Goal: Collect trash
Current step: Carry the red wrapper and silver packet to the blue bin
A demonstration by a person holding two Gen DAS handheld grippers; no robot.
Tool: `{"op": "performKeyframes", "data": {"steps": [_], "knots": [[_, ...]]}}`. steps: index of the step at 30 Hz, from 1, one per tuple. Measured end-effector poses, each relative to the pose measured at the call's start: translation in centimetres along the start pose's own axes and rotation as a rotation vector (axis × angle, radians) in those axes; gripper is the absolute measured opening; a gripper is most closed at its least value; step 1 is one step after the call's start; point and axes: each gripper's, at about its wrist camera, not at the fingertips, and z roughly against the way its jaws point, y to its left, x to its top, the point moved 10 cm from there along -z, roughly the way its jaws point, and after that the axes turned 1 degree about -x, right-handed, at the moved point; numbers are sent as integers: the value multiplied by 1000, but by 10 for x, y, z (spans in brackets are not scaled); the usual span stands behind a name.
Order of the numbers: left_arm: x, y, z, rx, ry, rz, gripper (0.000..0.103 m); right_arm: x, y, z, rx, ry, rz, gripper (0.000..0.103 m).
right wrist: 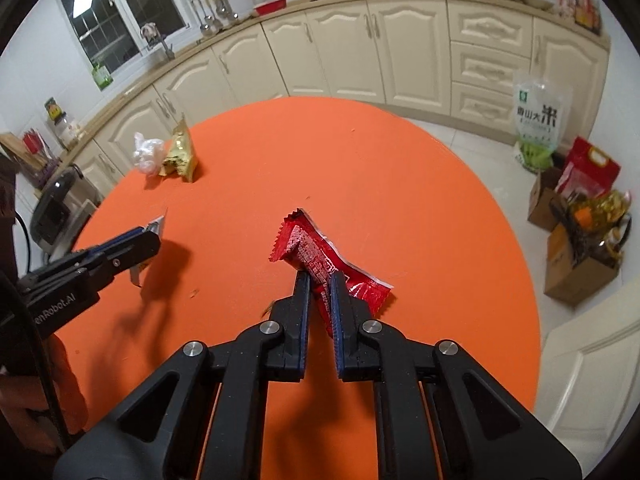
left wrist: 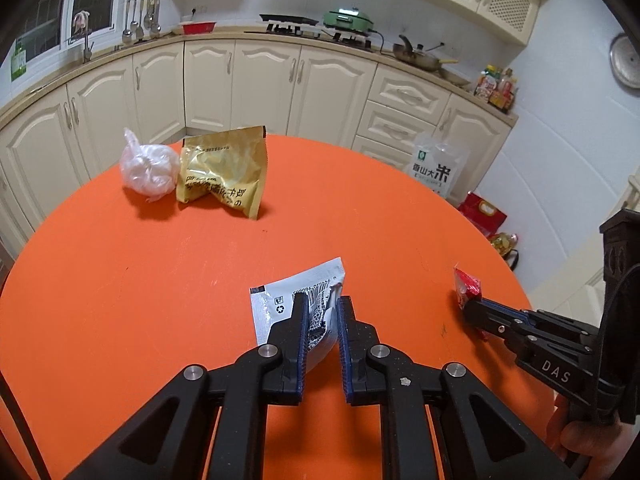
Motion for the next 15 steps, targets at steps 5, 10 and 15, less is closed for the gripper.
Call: {"op": "performKeyframes", "data": {"steps": [5, 10, 15], "knots": [[-10, -6, 28, -7, -27, 1, 9, -8, 17, 19, 33, -20, -7, 7], [-19, -15, 57, -12, -60, -5, 9, -12, 31, 37, 47, -50, 0, 7], [-26, -20, 84, -12, -93, -18, 9, -18, 43, 60, 66, -82, 7, 6]]}}
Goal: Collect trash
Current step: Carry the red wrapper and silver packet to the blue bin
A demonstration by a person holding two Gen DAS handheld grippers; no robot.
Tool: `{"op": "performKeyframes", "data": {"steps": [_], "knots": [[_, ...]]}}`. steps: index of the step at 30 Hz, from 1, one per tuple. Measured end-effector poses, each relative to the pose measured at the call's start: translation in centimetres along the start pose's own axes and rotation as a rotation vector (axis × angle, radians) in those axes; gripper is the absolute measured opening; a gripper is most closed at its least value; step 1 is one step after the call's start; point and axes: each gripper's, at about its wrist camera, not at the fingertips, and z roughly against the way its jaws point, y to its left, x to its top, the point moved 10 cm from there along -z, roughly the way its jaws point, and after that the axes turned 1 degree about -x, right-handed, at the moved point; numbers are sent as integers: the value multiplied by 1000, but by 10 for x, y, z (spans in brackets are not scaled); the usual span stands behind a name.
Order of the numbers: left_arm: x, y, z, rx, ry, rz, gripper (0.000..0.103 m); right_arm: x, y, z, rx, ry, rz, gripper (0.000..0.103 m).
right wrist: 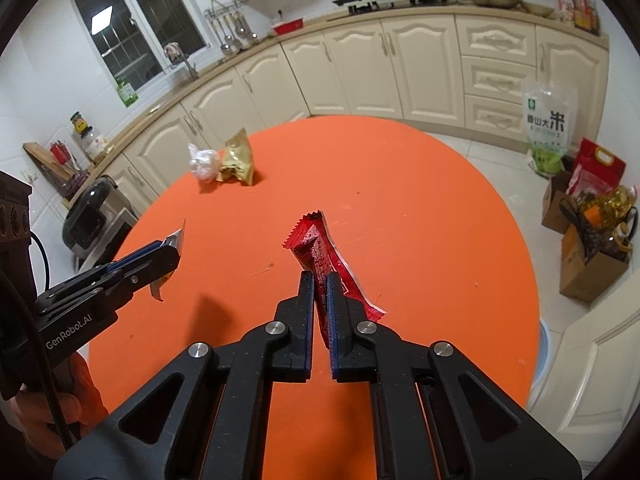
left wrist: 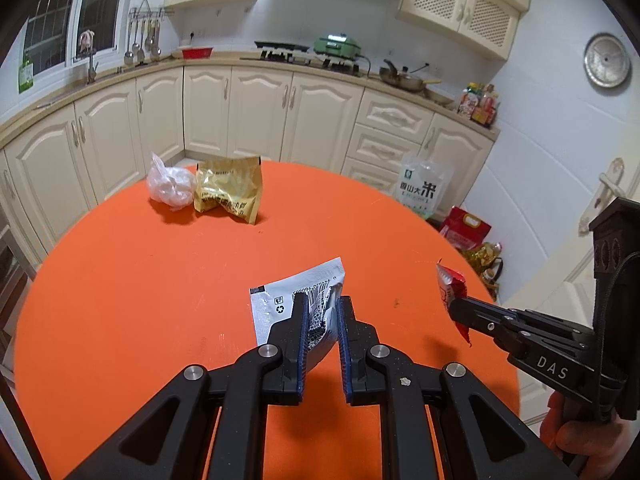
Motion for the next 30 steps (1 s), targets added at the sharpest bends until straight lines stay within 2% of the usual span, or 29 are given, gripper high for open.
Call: {"op": "performKeyframes", "data": {"steps": [10, 19, 26, 30], "knots": [[-3, -45, 61, -21, -93, -61, 9, 5, 20, 66, 6, -118, 36, 6], [-2, -103, 100, -49, -165, -124, 9, 13, 15, 133, -4, -237, 42, 6], [0, -156, 98, -87, -178, -181, 9, 14, -10, 177, -35, -309, 20, 6], [4, -192, 72, -136, -153, -221, 9, 13, -48, 196, -74, -335, -20, 6]]}}
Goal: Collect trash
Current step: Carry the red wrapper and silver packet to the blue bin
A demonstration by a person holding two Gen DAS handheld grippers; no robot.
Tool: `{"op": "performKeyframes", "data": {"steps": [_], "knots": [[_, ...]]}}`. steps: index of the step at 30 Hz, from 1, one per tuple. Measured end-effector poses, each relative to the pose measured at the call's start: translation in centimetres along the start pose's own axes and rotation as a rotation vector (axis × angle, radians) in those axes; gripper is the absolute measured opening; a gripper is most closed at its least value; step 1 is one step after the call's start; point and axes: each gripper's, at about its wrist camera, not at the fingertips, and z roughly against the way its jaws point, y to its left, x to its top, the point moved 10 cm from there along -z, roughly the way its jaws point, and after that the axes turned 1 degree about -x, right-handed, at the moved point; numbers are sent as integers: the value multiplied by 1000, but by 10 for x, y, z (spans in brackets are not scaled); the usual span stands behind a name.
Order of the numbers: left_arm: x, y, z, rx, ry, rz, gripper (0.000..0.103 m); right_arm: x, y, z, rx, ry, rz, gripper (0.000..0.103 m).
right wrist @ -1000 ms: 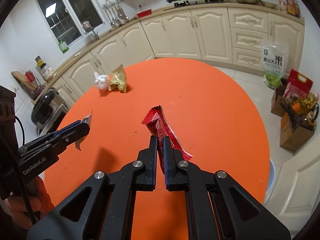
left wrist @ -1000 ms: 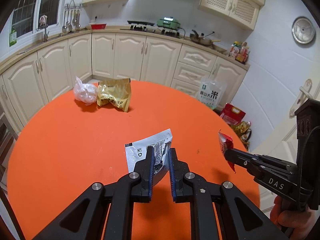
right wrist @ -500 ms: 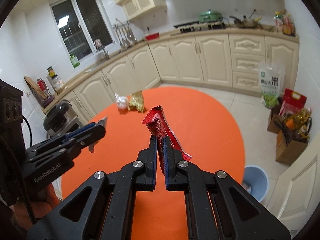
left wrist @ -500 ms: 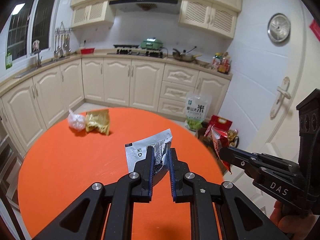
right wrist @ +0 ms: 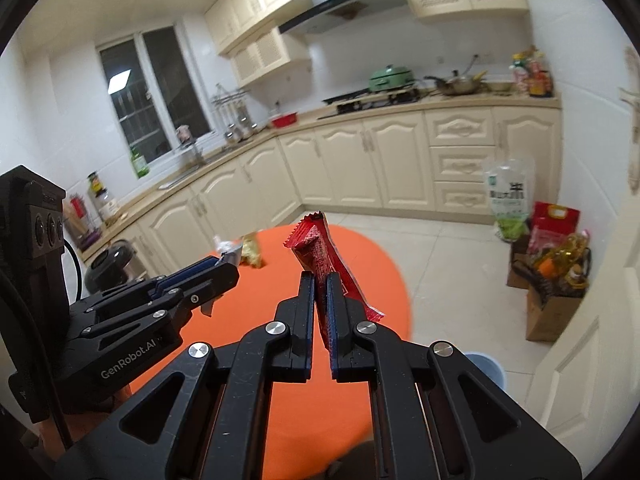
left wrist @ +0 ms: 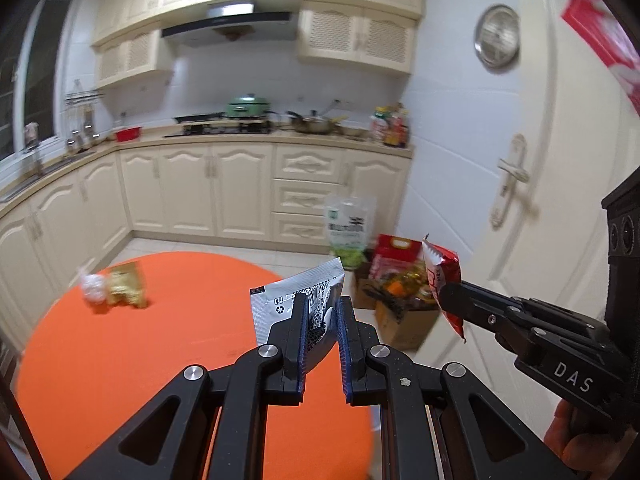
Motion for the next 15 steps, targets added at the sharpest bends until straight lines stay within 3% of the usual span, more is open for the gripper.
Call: {"op": "performKeyframes", "data": {"steps": [8, 15], "knots": [[0, -71, -100, -126, 127, -32, 9, -2, -122, 2, -123, 11, -139, 6], [-9, -96, -199, -155, 275, -39, 10, -31, -208, -35, -154, 100, -249, 6]]}}
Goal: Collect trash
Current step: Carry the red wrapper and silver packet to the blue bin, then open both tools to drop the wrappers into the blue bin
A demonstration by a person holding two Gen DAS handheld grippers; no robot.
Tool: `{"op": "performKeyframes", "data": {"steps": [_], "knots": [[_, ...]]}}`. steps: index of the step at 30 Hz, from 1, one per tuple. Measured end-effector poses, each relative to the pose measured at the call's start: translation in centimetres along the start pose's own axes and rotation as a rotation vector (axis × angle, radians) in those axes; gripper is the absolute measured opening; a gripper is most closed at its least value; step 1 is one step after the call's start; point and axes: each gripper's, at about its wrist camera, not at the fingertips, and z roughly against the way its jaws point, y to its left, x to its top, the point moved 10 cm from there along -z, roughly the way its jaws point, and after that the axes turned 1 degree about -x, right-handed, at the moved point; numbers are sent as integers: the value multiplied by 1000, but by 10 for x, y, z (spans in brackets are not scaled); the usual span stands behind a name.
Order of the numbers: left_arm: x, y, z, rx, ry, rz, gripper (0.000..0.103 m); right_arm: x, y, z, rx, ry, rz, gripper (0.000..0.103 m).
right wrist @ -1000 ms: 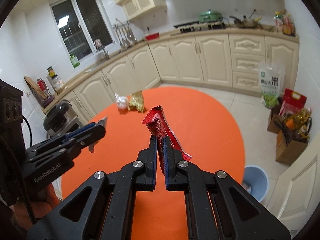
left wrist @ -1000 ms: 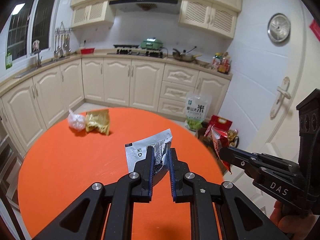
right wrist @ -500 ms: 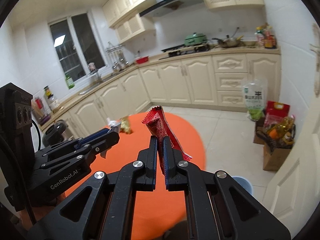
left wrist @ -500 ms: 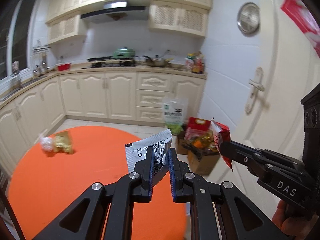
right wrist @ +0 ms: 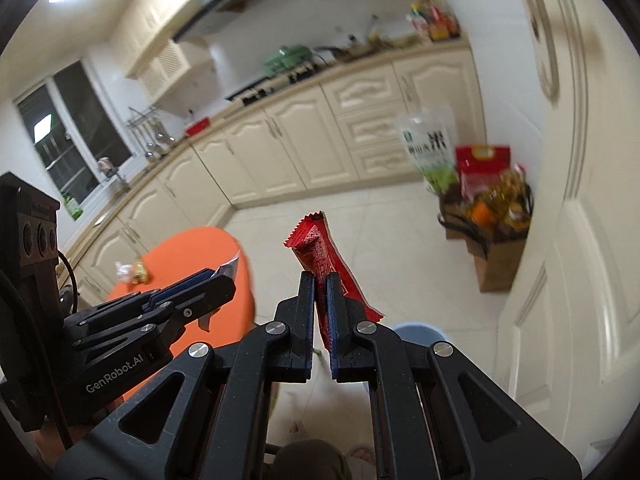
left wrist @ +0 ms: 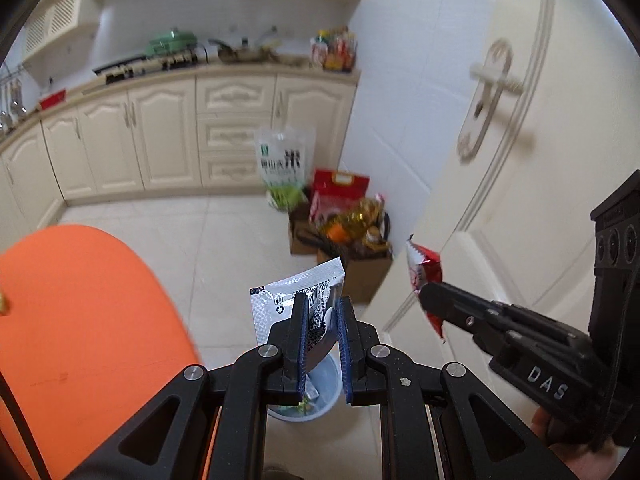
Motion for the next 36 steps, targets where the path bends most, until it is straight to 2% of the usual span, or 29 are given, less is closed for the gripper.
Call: {"op": "performKeyframes", "data": {"steps": [4, 10, 13, 14, 15, 16, 17, 18, 20, 22, 24, 26, 30, 32, 36], "knots": [[10, 2, -57, 9, 86, 5, 10, -12, -35, -42, -4, 71, -52, 6], [43, 2, -132, 36, 185, 8, 11, -30, -84, -98, -4, 152, -140, 6], [55, 3, -164, 62, 237, 5, 14, -36, -104, -119, -5, 182, -188, 11], [58, 3, -171, 68, 250, 5, 21, -38, -110, -125, -7, 185, -202, 13], [62, 3, -179, 75, 259, 6, 35, -39, -116, -129, -8, 191, -217, 22], [67, 2, -188, 82, 262, 5, 44, -42, -123, -133, -14, 195, -239, 29], [72, 3, -191, 98, 257, 8, 63, -42, -126, -134, -19, 195, -248, 43], [72, 3, -191, 101, 249, 9, 75, -45, -131, -134, -24, 192, -261, 48], [73, 3, -191, 109, 238, 8, 84, -48, -135, -131, -28, 186, -277, 52], [70, 2, -189, 120, 236, 1, 87, -48, -139, -126, -44, 175, -289, 66], [65, 0, -179, 126, 229, 0, 90, -47, -140, -121, -54, 164, -309, 93], [66, -5, -170, 133, 209, -1, 95, -46, -144, -112, -77, 146, -338, 103], [56, -4, -128, 163, 159, 12, 99, -42, -138, -92, -113, 131, -336, 103], [51, -1, -109, 168, 131, 27, 102, -37, -129, -80, -123, 112, -317, 103], [38, 5, -67, 192, 67, 18, 102, -26, -99, -51, -121, 71, -279, 103]]}}
